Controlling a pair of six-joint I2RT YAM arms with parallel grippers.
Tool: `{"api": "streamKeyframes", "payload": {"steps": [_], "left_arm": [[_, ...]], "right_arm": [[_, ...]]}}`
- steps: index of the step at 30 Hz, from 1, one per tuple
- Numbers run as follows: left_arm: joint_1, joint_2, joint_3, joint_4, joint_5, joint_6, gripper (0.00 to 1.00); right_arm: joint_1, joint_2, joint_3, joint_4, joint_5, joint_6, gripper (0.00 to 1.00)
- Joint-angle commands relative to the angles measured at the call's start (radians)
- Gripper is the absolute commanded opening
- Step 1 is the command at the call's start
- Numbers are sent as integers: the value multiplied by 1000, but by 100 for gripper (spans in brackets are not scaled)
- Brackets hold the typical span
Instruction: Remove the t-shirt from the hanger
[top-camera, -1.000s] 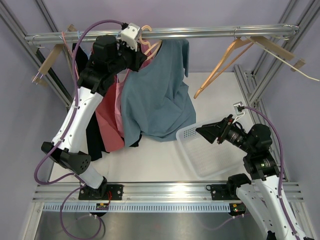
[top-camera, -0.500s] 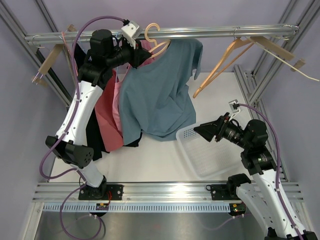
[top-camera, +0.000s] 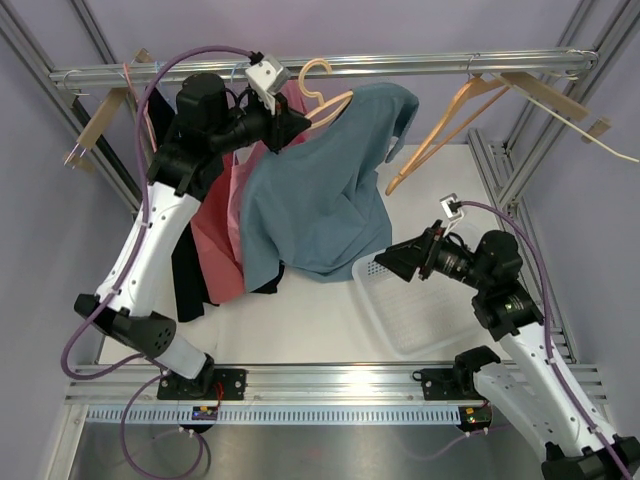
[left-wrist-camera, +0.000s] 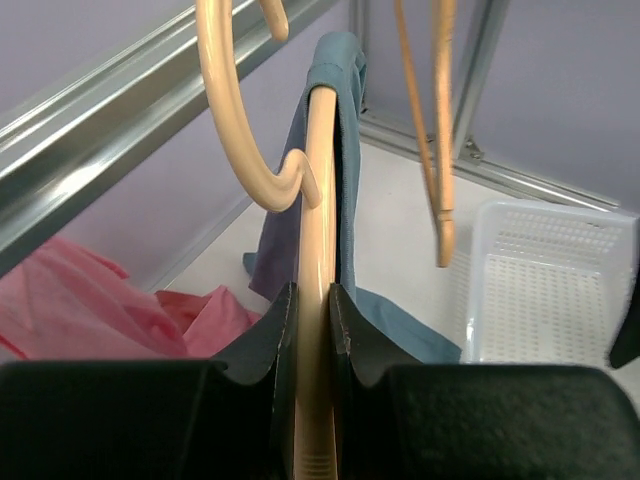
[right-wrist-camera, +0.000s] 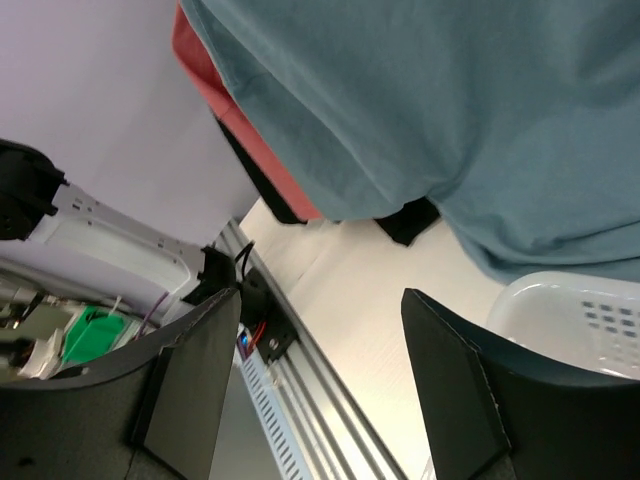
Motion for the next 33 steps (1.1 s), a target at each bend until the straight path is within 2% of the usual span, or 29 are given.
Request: {"api": "streamKeyframes", "payload": {"steps": [1,6,9,12,13,14,15,16,19,22,27,33], "left_arm": [[-30,-145,-32,118,-69,-18,0],[-45,-220,-110,121,-134,-79,0],[-110,-271,-127,122,-239,-129,0],[-241,-298,-124,122,-452,-134,0],[-281,-301,-121,122,-620,-121,0],[-370,-304,-112,121,-708,-111,0],[-412,-301,-103,119,-785,-93,0],[-445,-298,-92,118,-921,-79,0],[-560,-294,-60,121,-1112,-70,0],[-602,-288,-29,124,-1238,-53,0],[-668,-294,11,125,-1343,-62,0],[-740,-308,-15,203,-1471,-4,0]], "right_arm": [[107,35,38,86,52,-5,76],[246,52,68,91,185,-31,81],[367,68,93,106,295,-42,83],[520,93,124,115,447,-68,85],[558,104,150,121,489,-77,85],[591,118,167,123,529,-86,85],[653,150,205,112,608,-100,85],[683,167,226,105,645,-106,85],[816,231,306,75,829,-145,87],[936,286,363,71,994,-189,90],[1043,407,447,0,1202,-240,91],[1141,466,515,5,1255,-266,88]]}}
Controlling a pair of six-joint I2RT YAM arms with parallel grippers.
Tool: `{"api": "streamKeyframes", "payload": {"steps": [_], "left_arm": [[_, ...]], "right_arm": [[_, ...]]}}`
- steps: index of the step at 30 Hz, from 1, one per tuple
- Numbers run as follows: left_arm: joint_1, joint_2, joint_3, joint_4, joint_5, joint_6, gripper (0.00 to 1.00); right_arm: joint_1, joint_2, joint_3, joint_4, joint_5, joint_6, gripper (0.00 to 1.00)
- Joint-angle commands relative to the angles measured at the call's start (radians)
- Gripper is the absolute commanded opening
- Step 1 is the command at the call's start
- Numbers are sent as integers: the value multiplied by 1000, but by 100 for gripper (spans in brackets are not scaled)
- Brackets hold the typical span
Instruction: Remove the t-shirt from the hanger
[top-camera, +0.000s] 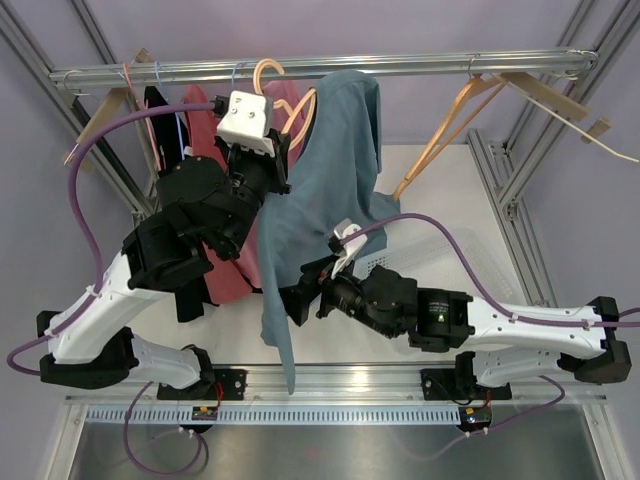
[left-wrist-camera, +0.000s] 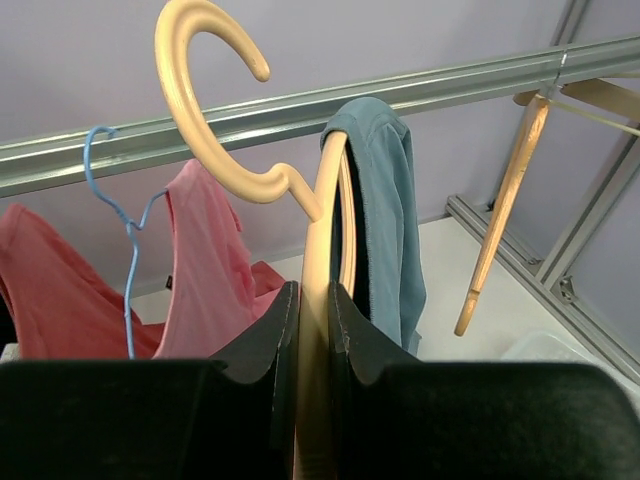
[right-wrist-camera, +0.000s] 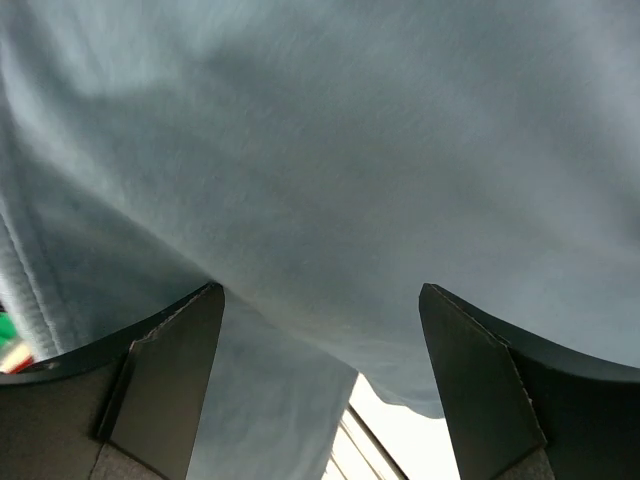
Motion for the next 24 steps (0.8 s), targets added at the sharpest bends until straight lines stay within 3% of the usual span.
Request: {"api": "streamKeyframes", "payload": {"steps": [1,10,15,21,24], "left_arm": [[-20,-48,-8,232,-169,45,0],[-23,-116,-178,393,-209,137,0],[-23,-125,-253,475,-217,146,0],[-45,-108,-240,472,-209,119,0],[-78,-110,-234,470,-223,123,0]], "right_arm": [[63,9,86,-4,132,-54,88],[240,-80,120,-216,451,-5,89],[266,-60,146,-202,352,-3,89],[278,34,195,-127,384,-92,92],[277,83,230,-106,406,-137,84]]}}
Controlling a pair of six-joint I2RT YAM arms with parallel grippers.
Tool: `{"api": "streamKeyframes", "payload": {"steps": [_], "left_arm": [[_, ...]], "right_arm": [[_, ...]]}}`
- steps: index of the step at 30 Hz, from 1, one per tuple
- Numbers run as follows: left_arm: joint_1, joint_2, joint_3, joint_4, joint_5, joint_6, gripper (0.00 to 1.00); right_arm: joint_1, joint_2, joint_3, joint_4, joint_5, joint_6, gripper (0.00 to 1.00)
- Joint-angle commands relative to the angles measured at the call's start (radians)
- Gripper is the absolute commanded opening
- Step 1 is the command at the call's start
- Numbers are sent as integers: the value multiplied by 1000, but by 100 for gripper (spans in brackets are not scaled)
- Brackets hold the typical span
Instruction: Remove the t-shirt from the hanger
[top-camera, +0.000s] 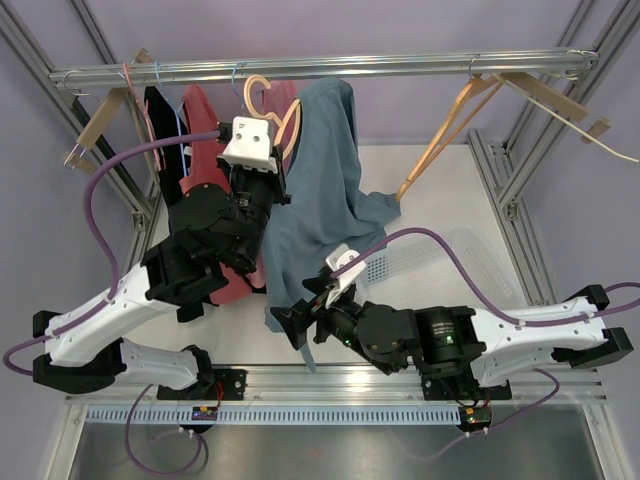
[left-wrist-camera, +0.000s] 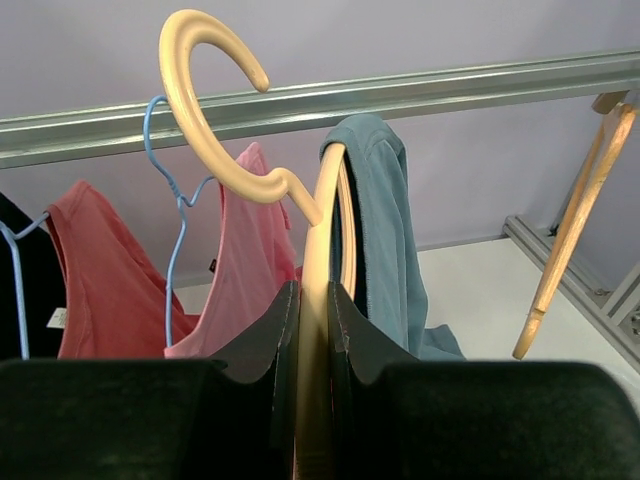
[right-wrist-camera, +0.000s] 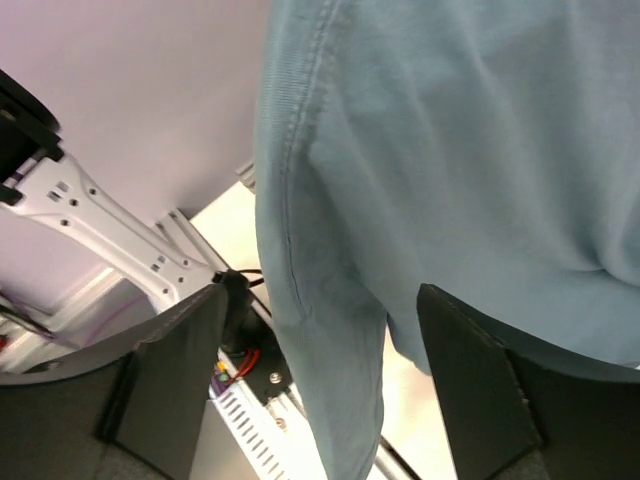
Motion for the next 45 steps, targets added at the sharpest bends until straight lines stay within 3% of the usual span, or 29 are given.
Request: {"api": "streamKeyframes", "payload": {"steps": [1,5,7,8,11,16,20,25,30,35,37,40,45], "left_arm": [[-33,-23,39,168,-39,-16,0],[-47,-50,17,171,-36,-34,0],[-50,-58,5,172,-30,-43,0],[-50,-61,-13,178,-29,-43,0],[-50,-87,-82,259,-23,-7,0],[-49,-112,-127,353,-20,56,0],[-47,-87,-21,335,19,104,0],[-49,-69,141,316,43,153,0],[-47,-58,270,218,75,156,0],[-47,-111,295,59,108,60,0],[-47,-167,290,-53,166,-44,0],[-47,-239,261,-140,238,-135,0],[-47,-305,185,-265,353,-272,0]], "right_arm": [[9,51,75,65,67,-59,79],[9,87,105,95,66,-79,65],[11,91,109,115,55,-85,51],[11,91,107,127,43,-82,31],[17,79,104,118,-23,-55,0],[123,119,133,51,-184,-38,0],[172,201,148,-9,-417,59,0],[204,269,129,5,-463,117,0],[204,284,106,-12,-445,131,0],[188,177,-3,-75,-240,159,0],[151,90,-55,-131,-160,169,0],[32,-28,-118,-136,-186,151,0],[-72,-107,-30,-158,-83,-20,0]]}}
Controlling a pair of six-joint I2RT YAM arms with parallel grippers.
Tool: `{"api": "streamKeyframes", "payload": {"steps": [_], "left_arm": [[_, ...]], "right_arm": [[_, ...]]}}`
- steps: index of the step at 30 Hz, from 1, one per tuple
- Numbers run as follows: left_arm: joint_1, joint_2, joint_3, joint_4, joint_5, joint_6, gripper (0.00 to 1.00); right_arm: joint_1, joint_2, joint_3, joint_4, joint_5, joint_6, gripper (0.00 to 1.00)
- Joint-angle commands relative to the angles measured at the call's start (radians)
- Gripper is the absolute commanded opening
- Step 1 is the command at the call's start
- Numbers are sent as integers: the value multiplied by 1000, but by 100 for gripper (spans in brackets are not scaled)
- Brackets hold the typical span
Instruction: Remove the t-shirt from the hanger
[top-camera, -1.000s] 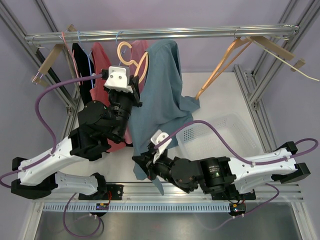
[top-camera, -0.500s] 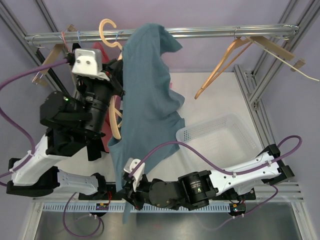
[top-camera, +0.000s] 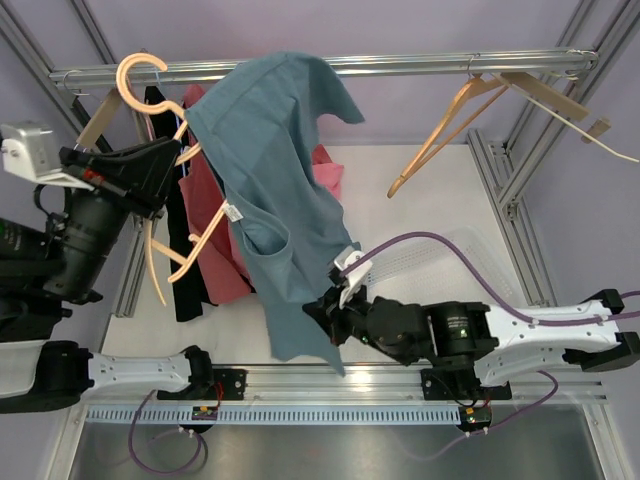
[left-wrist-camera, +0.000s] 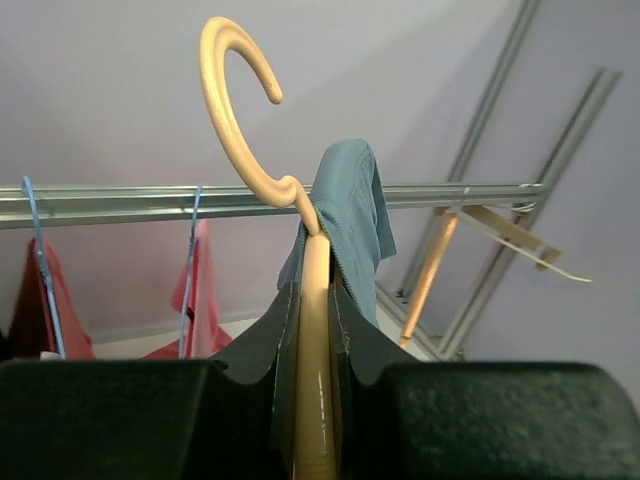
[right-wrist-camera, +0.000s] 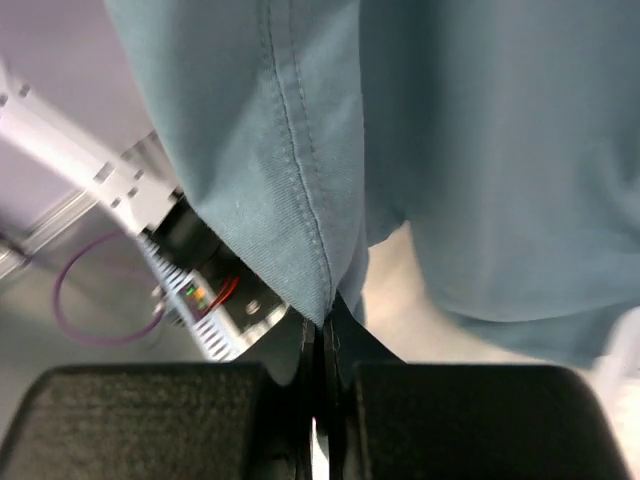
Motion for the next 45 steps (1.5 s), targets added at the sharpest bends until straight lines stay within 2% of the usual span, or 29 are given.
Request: {"api": "streamKeyframes", "payload": {"steps": [1,5,12,16,20,21,23,24,25,27,30,33,34,35,37,38,39,41,42,45], "left_arm": [[6,-57,-59,-7,152,-173,0],[6,-154,-162,-32,288,-257,0],[6,-252,-288,-53,380,-316,0],[6,-258,-306,-70,457,-337,0],[4,-290,-343,-70,480,-347,0],[6,-295,-355,-67,489,-351,0],[6,-303,-362,-69,523,-356,0],[6,-301,-360,-69,538,-360,0],[4,-303,-357,-69,552,-363,0],[6,-304,-352,-67,583,-368,0],[6,-304,-346,-66,618,-371,0],[6,-304,-345,-67,623,-368,0],[4,-306,-345,-69,612,-365,0],[6,-307,-346,-67,607,-363,0],[6,-317,-343,-69,603,-360,0],[6,-320,-342,-69,600,-360,0],[6,-323,-339,-67,598,-357,0],[6,-323,-336,-67,581,-353,0],[6,-321,-332,-67,575,-347,0],[4,-310,-326,-70,532,-324,0]], "right_arm": [[-50,-48,110,-14,76,-162,0],[-239,-84,159,41,66,-294,0],[-395,-169,196,113,51,-486,0],[-489,-182,183,69,28,-493,0],[-572,-235,80,99,-45,-482,1],[-587,-248,49,107,-79,-468,15],[-624,-251,22,127,-99,-460,52],[-635,-249,5,135,-110,-457,82],[-659,-245,-2,136,-124,-457,89],[-678,-225,-9,135,-151,-454,97],[-721,-196,-26,159,-257,-436,100],[-749,-173,-43,216,-392,-422,96],[-753,-171,-48,224,-424,-420,75],[-758,-173,-51,228,-465,-414,65],[-773,-186,-55,231,-574,-391,61],[-775,-200,-60,233,-605,-391,41],[-776,-209,-67,236,-657,-344,32],[-778,-247,-80,242,-696,-316,22],[-778,-260,-90,236,-725,-292,14],[-778,-311,-83,189,-704,-253,8]]}}
